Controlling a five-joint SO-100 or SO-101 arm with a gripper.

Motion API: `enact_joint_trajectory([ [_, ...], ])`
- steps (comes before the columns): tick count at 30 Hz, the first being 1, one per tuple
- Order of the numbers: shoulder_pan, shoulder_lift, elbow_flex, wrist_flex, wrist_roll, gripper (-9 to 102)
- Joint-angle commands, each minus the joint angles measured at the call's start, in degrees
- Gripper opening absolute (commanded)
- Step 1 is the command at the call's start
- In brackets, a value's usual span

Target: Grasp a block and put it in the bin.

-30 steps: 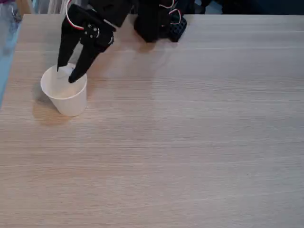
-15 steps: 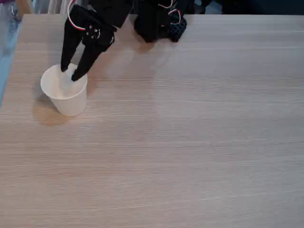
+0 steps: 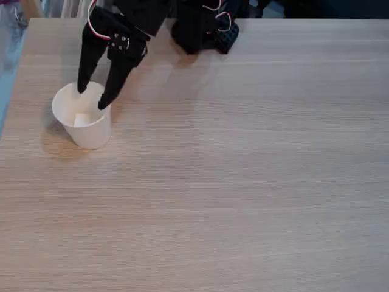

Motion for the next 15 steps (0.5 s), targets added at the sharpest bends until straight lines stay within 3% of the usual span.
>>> enact_joint_trajectory([
  [1,-2.29,1.41,-0.97,-1.49,-0.09,11],
  [8,-10.02,3.69,-2.11,-2.29,1.76,0],
  [15,-19.51,10.37,-0.97,5.71,5.36,0],
])
